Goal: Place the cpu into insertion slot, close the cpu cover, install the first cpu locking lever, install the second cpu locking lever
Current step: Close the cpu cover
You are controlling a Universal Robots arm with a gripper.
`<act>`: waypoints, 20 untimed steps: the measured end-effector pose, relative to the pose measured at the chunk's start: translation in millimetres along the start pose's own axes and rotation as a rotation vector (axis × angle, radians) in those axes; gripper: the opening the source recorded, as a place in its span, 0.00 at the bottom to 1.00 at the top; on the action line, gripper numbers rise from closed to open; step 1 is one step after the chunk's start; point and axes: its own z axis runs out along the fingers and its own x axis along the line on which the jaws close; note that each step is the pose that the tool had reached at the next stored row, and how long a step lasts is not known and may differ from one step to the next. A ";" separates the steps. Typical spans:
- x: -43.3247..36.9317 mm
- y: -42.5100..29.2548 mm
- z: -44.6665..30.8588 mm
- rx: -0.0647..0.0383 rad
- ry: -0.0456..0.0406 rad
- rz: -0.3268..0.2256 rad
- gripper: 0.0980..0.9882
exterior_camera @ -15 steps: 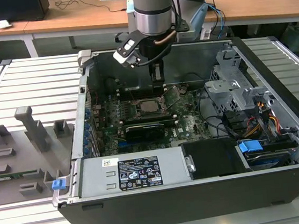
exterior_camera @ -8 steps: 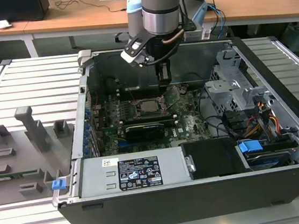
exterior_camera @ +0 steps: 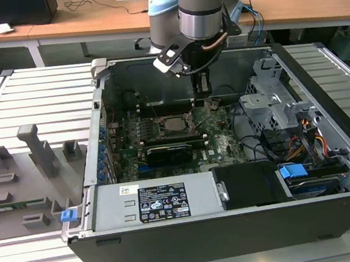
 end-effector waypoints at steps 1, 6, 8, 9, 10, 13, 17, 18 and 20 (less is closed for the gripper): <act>0.1 2.2 0.1 0.000 0.0000 -0.001 0.01; 0.5 11.0 0.6 0.000 0.0002 -0.006 0.01; 0.8 16.2 0.9 0.000 0.0002 -0.008 0.01; 1.0 19.5 1.1 0.000 0.0003 -0.009 0.01; 1.2 21.8 1.1 0.000 -0.0002 -0.009 0.01; 1.4 24.5 1.4 0.000 -0.0005 -0.010 0.01; 1.5 27.5 1.5 0.000 -0.0004 -0.012 0.01; 1.6 28.5 1.6 0.000 -0.0004 -0.013 0.01; 1.8 32.1 1.7 0.000 -0.0002 -0.016 0.01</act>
